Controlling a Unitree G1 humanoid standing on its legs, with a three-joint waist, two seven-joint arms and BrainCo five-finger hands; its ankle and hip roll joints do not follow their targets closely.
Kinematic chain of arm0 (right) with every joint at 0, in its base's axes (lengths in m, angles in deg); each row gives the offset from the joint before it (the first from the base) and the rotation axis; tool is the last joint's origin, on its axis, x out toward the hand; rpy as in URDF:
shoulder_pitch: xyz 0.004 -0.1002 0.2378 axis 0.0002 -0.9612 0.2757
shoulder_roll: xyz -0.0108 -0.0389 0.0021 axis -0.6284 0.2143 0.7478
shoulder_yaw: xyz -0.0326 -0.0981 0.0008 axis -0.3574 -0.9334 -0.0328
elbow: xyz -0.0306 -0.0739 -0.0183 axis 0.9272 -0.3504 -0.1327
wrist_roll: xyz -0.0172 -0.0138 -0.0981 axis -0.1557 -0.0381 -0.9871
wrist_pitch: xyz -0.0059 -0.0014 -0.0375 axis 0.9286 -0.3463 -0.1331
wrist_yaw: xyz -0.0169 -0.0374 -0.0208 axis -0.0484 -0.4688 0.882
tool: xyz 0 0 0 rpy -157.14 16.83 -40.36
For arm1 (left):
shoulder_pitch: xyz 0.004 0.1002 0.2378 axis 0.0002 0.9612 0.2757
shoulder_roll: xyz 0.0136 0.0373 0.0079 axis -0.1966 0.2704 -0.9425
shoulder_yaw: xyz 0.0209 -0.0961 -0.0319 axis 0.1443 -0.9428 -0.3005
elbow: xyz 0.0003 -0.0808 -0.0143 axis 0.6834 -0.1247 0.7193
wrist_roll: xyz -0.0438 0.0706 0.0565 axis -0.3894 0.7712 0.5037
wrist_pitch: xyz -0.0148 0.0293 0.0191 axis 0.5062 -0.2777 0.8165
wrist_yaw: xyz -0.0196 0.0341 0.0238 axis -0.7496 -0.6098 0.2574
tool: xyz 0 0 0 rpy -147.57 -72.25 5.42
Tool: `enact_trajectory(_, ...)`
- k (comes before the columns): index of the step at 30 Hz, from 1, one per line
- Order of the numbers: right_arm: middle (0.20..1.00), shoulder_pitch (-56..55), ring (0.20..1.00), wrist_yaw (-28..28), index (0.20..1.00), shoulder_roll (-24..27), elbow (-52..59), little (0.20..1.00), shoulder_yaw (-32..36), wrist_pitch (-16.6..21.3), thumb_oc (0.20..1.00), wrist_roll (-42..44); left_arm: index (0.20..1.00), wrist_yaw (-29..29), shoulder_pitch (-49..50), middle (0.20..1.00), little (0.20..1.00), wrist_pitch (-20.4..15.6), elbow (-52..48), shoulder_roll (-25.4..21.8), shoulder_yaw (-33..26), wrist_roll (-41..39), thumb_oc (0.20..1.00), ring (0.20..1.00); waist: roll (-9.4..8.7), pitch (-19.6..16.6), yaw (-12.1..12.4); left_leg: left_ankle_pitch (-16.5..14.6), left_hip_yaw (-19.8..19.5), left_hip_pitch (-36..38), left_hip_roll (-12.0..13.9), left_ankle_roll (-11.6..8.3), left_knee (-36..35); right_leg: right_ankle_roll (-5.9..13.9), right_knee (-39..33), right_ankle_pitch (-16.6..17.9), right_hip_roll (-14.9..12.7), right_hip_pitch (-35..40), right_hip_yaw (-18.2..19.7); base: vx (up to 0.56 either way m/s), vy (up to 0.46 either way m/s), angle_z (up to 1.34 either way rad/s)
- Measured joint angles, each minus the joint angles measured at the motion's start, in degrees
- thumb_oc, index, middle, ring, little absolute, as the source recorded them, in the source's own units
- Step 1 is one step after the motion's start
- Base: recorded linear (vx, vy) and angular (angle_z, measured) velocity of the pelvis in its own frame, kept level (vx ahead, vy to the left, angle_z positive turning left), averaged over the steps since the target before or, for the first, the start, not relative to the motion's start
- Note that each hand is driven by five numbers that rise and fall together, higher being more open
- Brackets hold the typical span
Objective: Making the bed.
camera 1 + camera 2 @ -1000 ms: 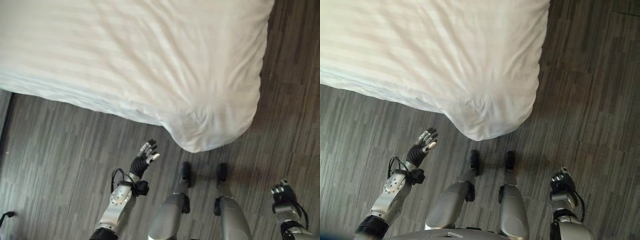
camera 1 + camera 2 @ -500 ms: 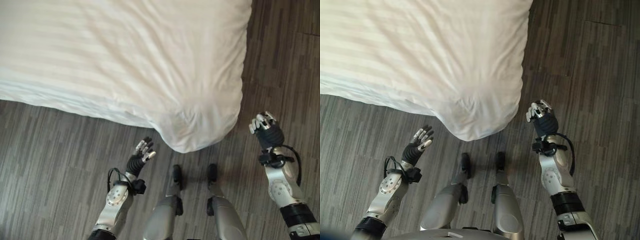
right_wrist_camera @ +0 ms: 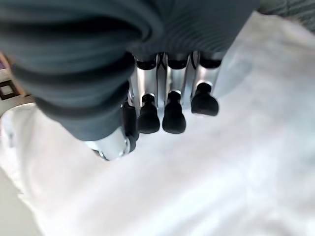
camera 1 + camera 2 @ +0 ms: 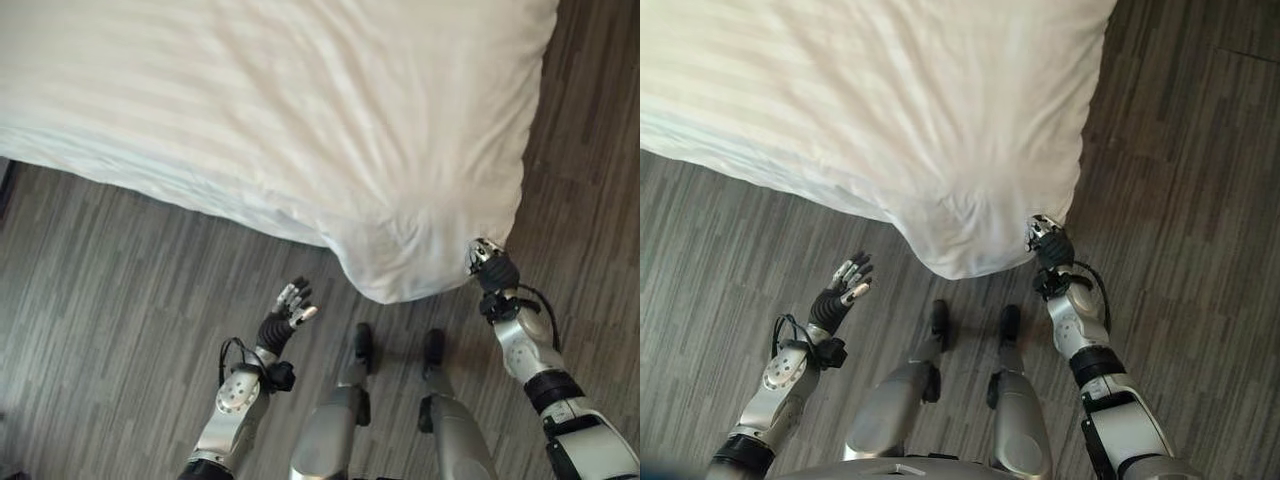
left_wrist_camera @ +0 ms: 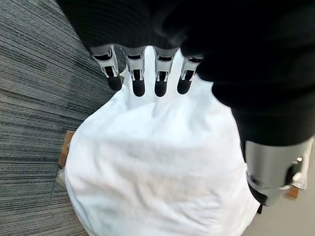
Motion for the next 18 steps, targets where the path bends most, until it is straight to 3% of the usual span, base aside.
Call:
enact_trajectory(5, 0.200, 7.47, 0.200, 3.85, 0.200, 2.37, -16.66, 0.200, 3.46, -0.08, 0.200, -0.16, 1.000, -1.44, -1.91, 1.000, 1.000, -0.68, -0.11, -0.14, 1.65, -0.02, 1.000, 1.000, 1.65, 1.09, 1.80, 0.22, 0.00, -2.60, -0.26, 0.25, 0.01, 0.15, 0.00, 0.18, -0.24, -2.64, -0.16, 0.00, 0.001, 0.01)
enact_trajectory(10, 0.200, 4.26, 0.200, 5.39, 0.200, 4.82, -21.83, 0.200, 8.29, -0.54, 0.200, -2.14, 1.000, -3.04, -3.87, 1.000, 1.000, -1.11, -0.07, -0.89, 1.40, 0.03, 1.000, 1.000, 2.04, 3.04, 2.33, 0.22, 0.00, -4.29, -0.24, 0.25, 0.01, 0.16, 0.01, 0.37, -0.22, -4.34, -0.27, 0.00, 0.000, 0.00)
enact_trajectory(14, 0.200, -2.31, 0.200, 6.14, 0.200, 4.93, -25.47, 0.200, 12.45, -1.11, 0.200, -2.23, 1.000, -4.38, -5.65, 1.000, 1.000, -1.05, 0.09, -1.18, 0.84, 0.12, 1.000, 1.000, 1.61, 4.72, 1.60, 0.24, 0.11, -4.54, -0.24, 0.28, 0.02, 0.15, 0.03, 0.40, -0.24, -4.59, -0.13, 0.02, 0.003, 0.00)
enact_trajectory(18, 0.200, -11.84, 0.200, 8.12, 0.200, 4.40, -29.79, 0.200, 17.12, -1.67, 0.200, -4.37, 1.000, -4.75, -5.71, 1.000, 1.000, -1.07, 0.04, -2.04, -0.99, 0.24, 1.000, 1.000, -0.07, 5.69, -1.63, 0.22, 0.16, -2.51, -0.24, 0.26, 0.01, 0.18, 0.03, 0.37, -0.23, -2.71, 0.16, 0.05, 0.003, -0.04)
